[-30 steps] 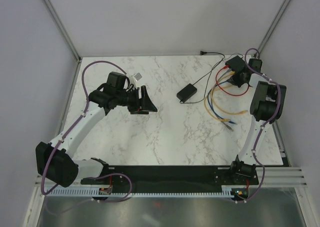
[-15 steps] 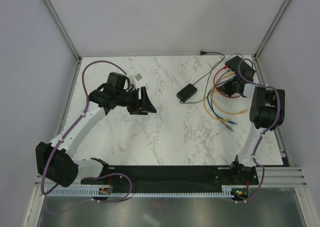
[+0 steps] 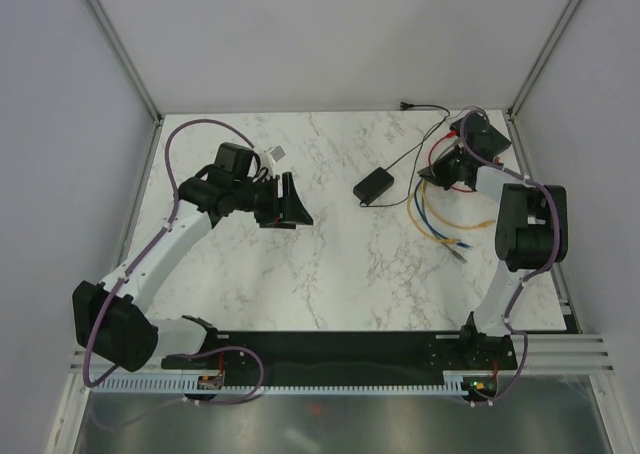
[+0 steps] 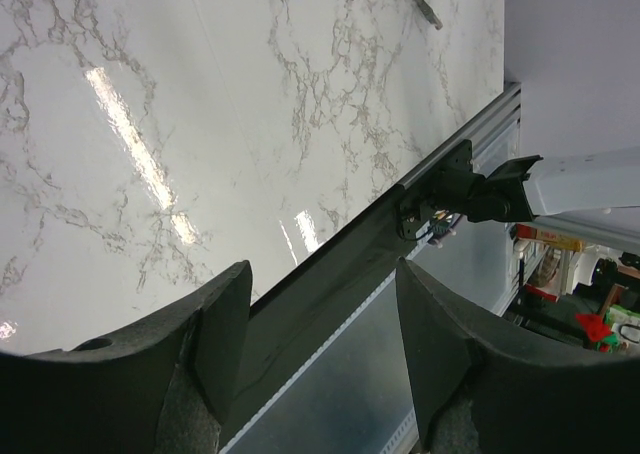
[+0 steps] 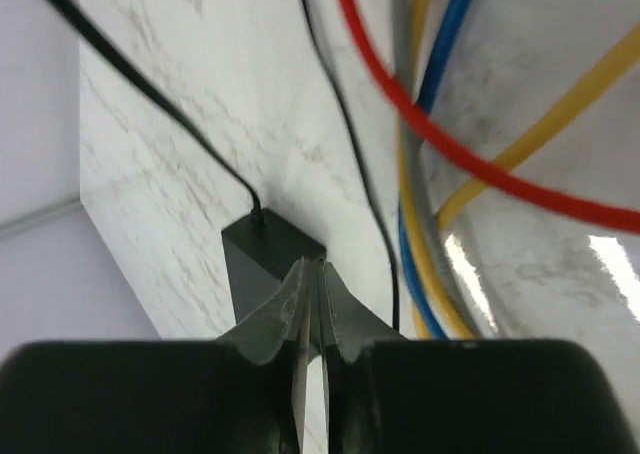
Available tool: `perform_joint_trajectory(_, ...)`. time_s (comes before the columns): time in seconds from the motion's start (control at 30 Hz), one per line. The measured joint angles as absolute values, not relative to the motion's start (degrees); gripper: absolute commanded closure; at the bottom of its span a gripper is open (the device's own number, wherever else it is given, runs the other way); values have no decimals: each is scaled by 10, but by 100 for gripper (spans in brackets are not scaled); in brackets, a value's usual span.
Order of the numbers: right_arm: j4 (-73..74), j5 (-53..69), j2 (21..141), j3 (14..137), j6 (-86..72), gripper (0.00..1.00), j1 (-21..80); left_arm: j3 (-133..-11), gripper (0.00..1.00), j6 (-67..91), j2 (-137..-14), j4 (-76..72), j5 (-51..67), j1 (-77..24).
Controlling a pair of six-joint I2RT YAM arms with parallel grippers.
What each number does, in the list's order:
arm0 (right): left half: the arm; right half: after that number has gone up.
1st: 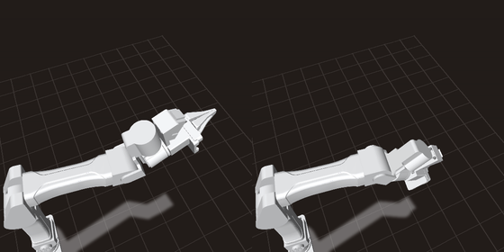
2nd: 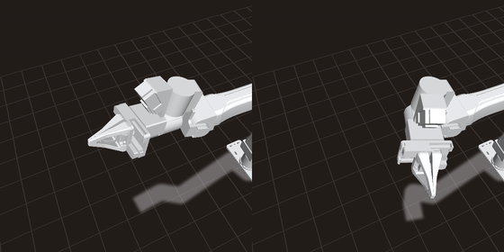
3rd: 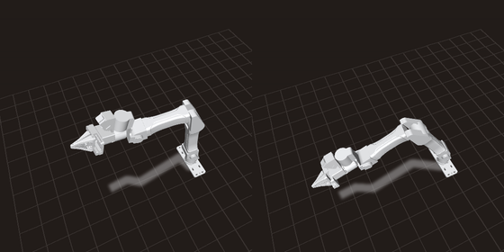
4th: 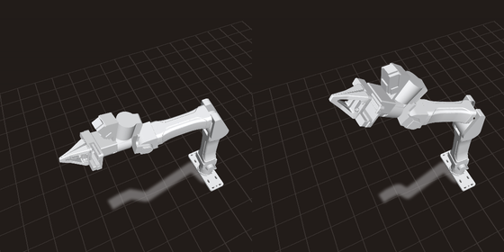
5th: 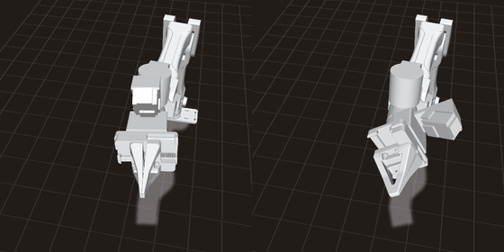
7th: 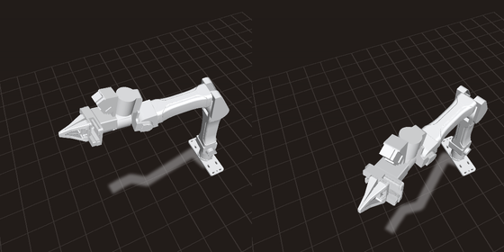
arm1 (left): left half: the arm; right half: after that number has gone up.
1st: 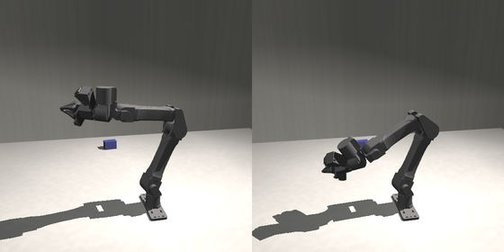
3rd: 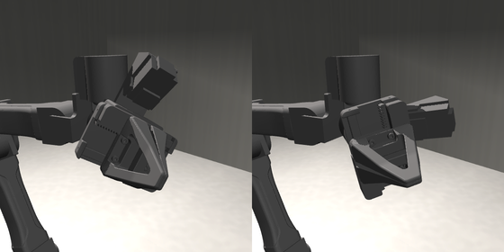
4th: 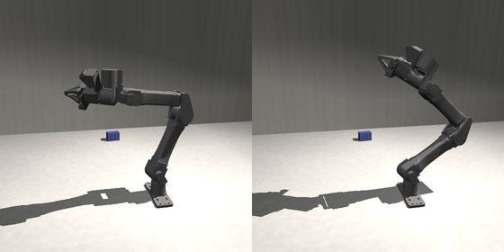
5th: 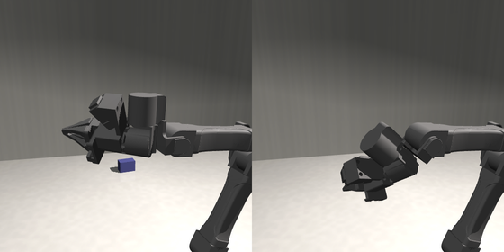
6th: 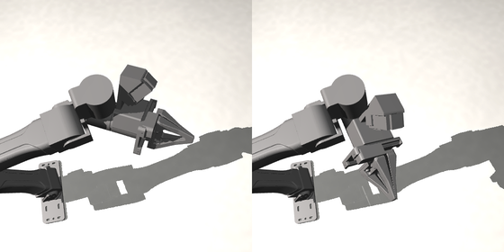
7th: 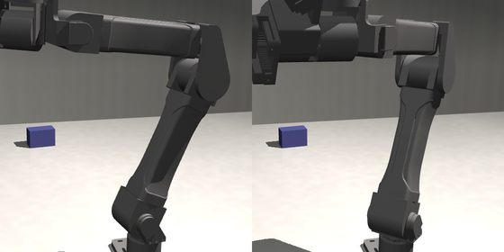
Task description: Pull the plug from the switch port
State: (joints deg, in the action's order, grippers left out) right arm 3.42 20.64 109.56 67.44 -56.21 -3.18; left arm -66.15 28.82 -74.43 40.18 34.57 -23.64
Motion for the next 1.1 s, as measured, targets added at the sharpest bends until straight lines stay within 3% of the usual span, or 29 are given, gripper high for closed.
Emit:
perform_joint_trajectory(0.07,63,189,1096,694,-537,68,-54,-662,33,288,-744,402,346,-236)
perform_joint_trajectory(0.27,113,141,1112,806,-456,57,-138,-656,33,288,-733,402,346,-236)
perform_joint_trajectory(0.47,133,123,1184,903,-414,57,-157,-636,32,288,-703,404,346,-236)
perform_joint_trajectory(0.7,187,105,1256,930,-400,64,-155,-635,27,288,-695,410,338,-236)
perform_joint_trajectory(1.1,235,42,1263,958,-375,64,-152,-641,27,288,-709,419,329,-236)
